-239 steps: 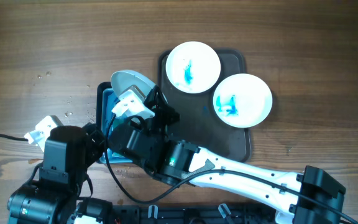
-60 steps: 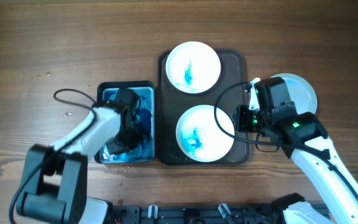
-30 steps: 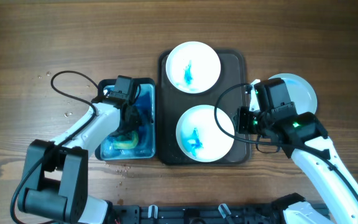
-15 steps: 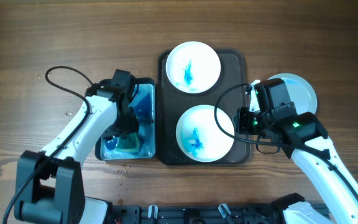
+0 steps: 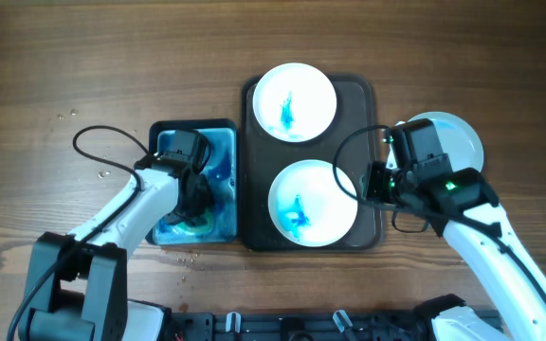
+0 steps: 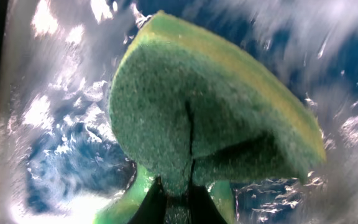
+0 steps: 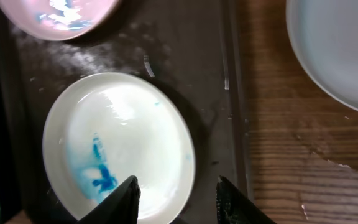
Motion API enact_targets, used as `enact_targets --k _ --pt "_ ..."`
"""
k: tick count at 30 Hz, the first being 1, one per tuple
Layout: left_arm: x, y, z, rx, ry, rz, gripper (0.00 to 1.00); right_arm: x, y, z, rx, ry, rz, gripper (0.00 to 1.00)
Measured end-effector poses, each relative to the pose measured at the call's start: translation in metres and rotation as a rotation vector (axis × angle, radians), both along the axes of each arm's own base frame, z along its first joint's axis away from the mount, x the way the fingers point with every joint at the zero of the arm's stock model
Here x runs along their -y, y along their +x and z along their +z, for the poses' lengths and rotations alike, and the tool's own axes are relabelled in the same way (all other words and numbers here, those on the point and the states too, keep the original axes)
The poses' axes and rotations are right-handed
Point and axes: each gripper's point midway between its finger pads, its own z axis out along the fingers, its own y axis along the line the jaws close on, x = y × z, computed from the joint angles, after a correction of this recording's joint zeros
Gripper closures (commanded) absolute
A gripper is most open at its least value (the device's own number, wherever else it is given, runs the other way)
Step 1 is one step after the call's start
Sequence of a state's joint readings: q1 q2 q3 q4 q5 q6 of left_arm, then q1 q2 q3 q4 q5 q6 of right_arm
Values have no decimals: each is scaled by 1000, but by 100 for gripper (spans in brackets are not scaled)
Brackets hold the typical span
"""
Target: Clean dirty plates on tray and stack at the side
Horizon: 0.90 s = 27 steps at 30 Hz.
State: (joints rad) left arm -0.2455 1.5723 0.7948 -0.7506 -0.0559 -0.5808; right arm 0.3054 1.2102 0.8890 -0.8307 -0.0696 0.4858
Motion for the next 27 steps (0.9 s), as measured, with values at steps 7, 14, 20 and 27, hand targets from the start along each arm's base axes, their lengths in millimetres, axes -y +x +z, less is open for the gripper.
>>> enact_targets --k 7,14,20,27 --pt "4 7 58 -20 -2 -52 96 23 15 -34 -115 54 -27 63" --pt "40 50 165 329 -107 -137 96 0 5 -73 -229 132 164 63" --pt "84 39 164 303 -226 -240 96 -19 8 -105 -175 153 230 76" --pt "128 40 138 234 -296 -297 96 -22 13 -117 -136 150 166 96"
